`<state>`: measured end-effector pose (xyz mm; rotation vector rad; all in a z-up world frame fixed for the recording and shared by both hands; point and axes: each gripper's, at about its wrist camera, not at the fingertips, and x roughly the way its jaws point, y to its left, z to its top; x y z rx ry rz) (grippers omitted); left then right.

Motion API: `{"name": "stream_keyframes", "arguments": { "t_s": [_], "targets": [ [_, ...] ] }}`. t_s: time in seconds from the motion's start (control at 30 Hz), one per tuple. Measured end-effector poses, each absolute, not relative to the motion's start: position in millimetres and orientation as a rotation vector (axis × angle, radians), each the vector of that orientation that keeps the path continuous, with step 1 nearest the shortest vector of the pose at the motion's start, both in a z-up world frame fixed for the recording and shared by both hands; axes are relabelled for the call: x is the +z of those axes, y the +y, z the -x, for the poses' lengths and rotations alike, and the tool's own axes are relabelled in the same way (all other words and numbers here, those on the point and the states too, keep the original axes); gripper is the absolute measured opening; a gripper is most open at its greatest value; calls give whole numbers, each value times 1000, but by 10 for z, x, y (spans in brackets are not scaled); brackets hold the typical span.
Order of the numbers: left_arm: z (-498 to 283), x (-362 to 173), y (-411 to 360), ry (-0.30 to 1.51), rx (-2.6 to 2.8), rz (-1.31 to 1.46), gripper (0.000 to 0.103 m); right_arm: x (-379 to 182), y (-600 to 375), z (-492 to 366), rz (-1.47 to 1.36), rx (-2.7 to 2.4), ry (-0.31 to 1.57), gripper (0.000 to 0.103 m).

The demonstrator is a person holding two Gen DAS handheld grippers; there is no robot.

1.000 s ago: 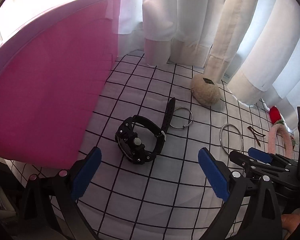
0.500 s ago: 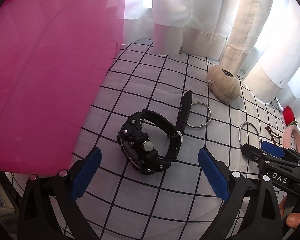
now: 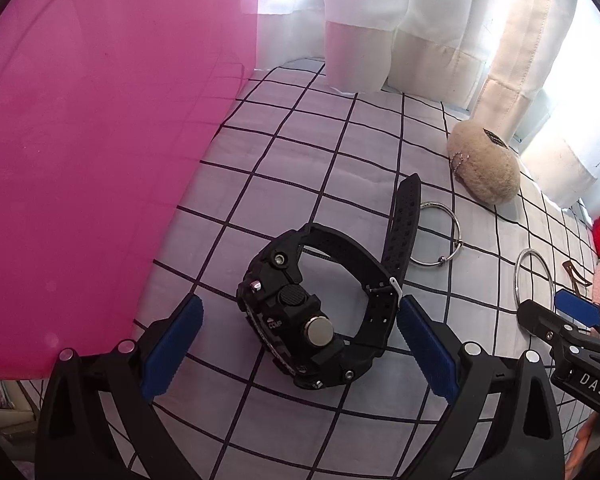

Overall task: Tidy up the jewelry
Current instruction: 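Grasp the black watch with the left tool while the right tool grasps the metal ring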

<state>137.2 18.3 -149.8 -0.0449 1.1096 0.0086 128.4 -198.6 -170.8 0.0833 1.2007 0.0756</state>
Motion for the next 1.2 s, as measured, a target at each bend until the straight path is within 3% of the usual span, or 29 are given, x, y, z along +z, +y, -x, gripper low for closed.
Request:
{"name": "stream_keyframes", "arguments": {
  "t_s": [0.37, 0.7, 0.77, 0.83, 0.93, 1.2],
  "targets": [
    [-1473, -1601, 140, 1110, 11, 11, 96, -1821, -1814, -1458, -2, 45, 1166, 84],
    [-1461, -1600, 137, 1085, 12, 4, 98, -1814, -1826, -1405, 6, 55, 1118, 86],
    [-1440, -1587, 143, 1084, 0, 1, 96, -1808, -1821, -1389, 1, 56, 1120, 85],
    [-1409, -1565, 132, 1079, -14, -5, 87, -1802, -1819, -1369, -2, 59, 1120, 85],
    [-1355, -1519, 63, 1072, -46, -32, 73, -1771, -1801, -1329, 5, 69, 1105, 71],
    [-1297, -1492, 132, 1084, -35, 11, 71, -1754, -1793, -1251, -5, 66, 1091, 71]
  ]
}}
